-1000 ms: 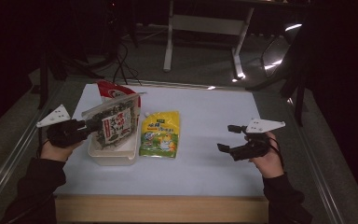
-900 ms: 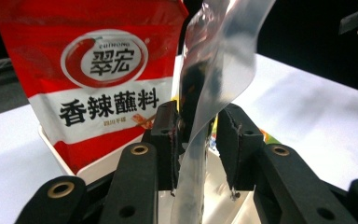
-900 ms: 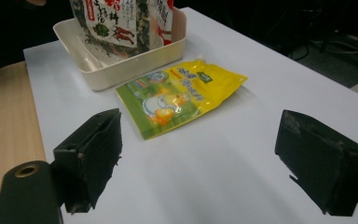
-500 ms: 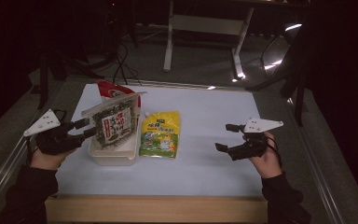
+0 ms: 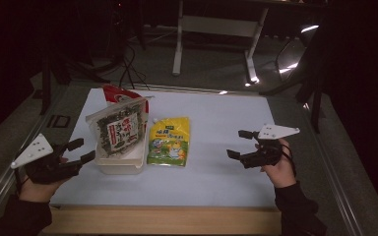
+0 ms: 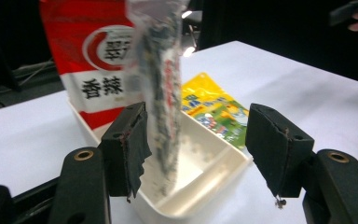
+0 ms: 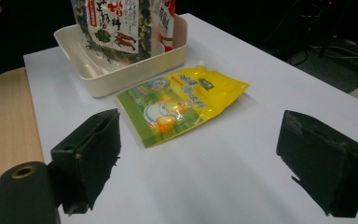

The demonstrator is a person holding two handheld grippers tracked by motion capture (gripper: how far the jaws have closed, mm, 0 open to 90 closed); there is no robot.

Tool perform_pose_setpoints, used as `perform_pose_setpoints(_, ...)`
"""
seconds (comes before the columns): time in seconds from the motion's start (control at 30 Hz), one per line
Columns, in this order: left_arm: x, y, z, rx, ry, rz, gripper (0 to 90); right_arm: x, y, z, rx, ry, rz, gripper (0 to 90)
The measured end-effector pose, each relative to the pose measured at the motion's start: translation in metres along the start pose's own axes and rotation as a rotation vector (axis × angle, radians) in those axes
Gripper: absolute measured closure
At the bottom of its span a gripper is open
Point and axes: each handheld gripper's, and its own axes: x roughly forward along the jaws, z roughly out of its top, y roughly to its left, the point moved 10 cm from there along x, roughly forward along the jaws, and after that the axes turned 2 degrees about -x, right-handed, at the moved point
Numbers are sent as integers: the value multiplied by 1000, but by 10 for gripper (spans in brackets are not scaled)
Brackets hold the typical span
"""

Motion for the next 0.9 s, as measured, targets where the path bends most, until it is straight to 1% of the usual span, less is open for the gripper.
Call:
perform_pose_setpoints(0.03, 1, -5, -2, -8, 0, -14, 399, 0, -1, 0, 1, 0, -6, 135)
perform_pose_setpoints(0.07, 2, -10, -3, -9, 0, -30, 399, 0, 0, 0, 6, 0, 0, 134)
perform_pose_setpoints(0.1, 3, -16, -5, -9, 4, -43, 398, 0, -1, 0, 6, -4, -10, 134)
perform_pose_setpoints(0.13, 6, -21, -6, -9, 11, -53, 369, 1, -2, 1, 3, -9, -24, 134)
perform_pose_setpoints(0.17, 8, -28, -6, -14, 12, -76, 346, 1, 0, 2, 9, -12, -15, 134)
perform_pose_setpoints(0.23, 14, -42, -7, 0, 20, -109, 313, 3, 0, 2, 8, -20, -30, 134)
perform_pose_setpoints(0.27, 16, -46, -7, 5, 23, -117, 293, 4, 1, 2, 6, -14, -21, 134)
perform_pose_setpoints(0.3, 19, -51, -8, 8, 28, -128, 276, 5, 1, 1, 3, -10, -27, 134)
perform_pose_setpoints(0.33, 23, -58, -8, 5, 30, -153, 253, 6, 1, 1, -1, -14, -30, 135)
perform_pose_setpoints(0.37, 27, -64, -9, 0, 41, -167, 237, 7, 2, 1, -1, -12, -20, 137)
perform_pose_setpoints(0.4, 30, -69, -10, 2, 48, -181, 205, 9, 2, 1, 1, -12, -28, 137)
perform_pose_setpoints(0.43, 35, -76, -11, -6, 52, -201, 182, 10, 2, 1, -2, -14, -28, 139)
perform_pose_setpoints(0.47, 38, -80, -12, -10, 55, -213, 177, 11, 3, 0, -1, -12, -25, 141)
perform_pose_setpoints(0.5, 41, -85, -14, -8, 64, -239, 153, 12, 3, 0, -4, -11, -32, 140)
perform_pose_setpoints(0.53, 45, -90, -16, -3, 75, -252, 119, 13, 3, 0, -7, -10, -32, 141)
perform_pose_setpoints(0.6, 54, -99, -21, 28, 83, -253, 93, 15, 3, -1, -7, -5, -34, 141)
perform_pose_setpoints(0.63, 61, -106, -23, 24, 80, -271, 72, 16, 4, -2, -4, -3, -29, 145)
perform_pose_setpoints(0.67, 63, -108, -24, 22, 81, -274, 51, 18, 4, -2, -8, -2, -29, 145)
perform_pose_setpoints(0.7, 68, -113, -28, 17, 89, -285, 37, 18, 4, -2, -9, 0, -31, 145)
perform_pose_setpoints(0.73, 72, -116, -30, 26, 98, -283, 25, 20, 6, -3, -7, 3, -25, 146)
perform_pose_setpoints(0.77, 76, -119, -33, 43, 97, -278, 25, 21, 6, -3, -7, 5, -27, 145)
perform_pose_setpoints(0.8, 79, -121, -35, 51, 100, -278, 25, 23, 6, -3, -11, 4, -31, 146)
perform_pose_setpoints(0.83, 82, -124, -37, 47, 104, -278, 24, 24, 7, -3, -5, 3, -23, 146)
perform_pose_setpoints(0.9, 87, -128, -39, 41, 103, -292, 24, 27, 7, -4, -7, 8, -28, 150)
